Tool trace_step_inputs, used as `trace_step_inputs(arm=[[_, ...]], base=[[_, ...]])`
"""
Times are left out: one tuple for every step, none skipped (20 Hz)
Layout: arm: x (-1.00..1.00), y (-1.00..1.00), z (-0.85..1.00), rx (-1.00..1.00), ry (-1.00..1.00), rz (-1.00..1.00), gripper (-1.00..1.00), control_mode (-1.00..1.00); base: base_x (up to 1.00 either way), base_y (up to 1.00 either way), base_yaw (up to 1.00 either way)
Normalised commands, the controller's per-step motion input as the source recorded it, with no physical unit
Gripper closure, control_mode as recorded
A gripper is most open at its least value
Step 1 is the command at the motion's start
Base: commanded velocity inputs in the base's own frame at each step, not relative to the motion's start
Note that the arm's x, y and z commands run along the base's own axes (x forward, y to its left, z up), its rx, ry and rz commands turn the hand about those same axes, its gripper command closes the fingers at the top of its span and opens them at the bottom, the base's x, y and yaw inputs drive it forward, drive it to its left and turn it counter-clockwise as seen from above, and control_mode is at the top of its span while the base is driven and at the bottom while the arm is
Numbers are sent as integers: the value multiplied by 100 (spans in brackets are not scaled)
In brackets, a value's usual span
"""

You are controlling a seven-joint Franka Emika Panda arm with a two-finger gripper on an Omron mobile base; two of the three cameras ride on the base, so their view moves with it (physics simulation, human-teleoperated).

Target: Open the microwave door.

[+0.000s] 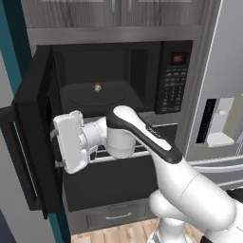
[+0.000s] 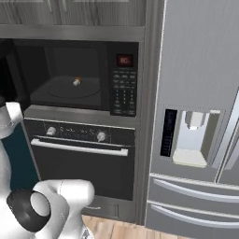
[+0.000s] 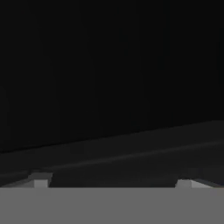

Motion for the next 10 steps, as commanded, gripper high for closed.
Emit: trace_step_inputs(arm=[[59, 100, -10, -19, -15, -54, -100, -100], [0, 6, 0, -21, 0, -2, -100, -100], [0, 0, 0, 0, 0, 0, -100, -100], [0, 5, 0, -2, 0, 0, -100, -100], [0, -7, 0, 5, 0, 0, -100, -100], [24, -1, -11, 0, 12, 0, -100, -100], [31, -1, -11, 0, 15, 1, -100, -100], [14, 38, -22, -10, 11, 0, -100, -100], [0, 89, -41, -27, 4, -1, -100, -100], [0, 100, -43, -30, 3, -1, -100, -100]], base=[[0, 0, 0], [0, 0, 0], [0, 0, 0], [0, 0, 0], [0, 0, 0], [0, 0, 0], [0, 0, 0], [0, 0, 0], [0, 0, 0], [0, 0, 0]])
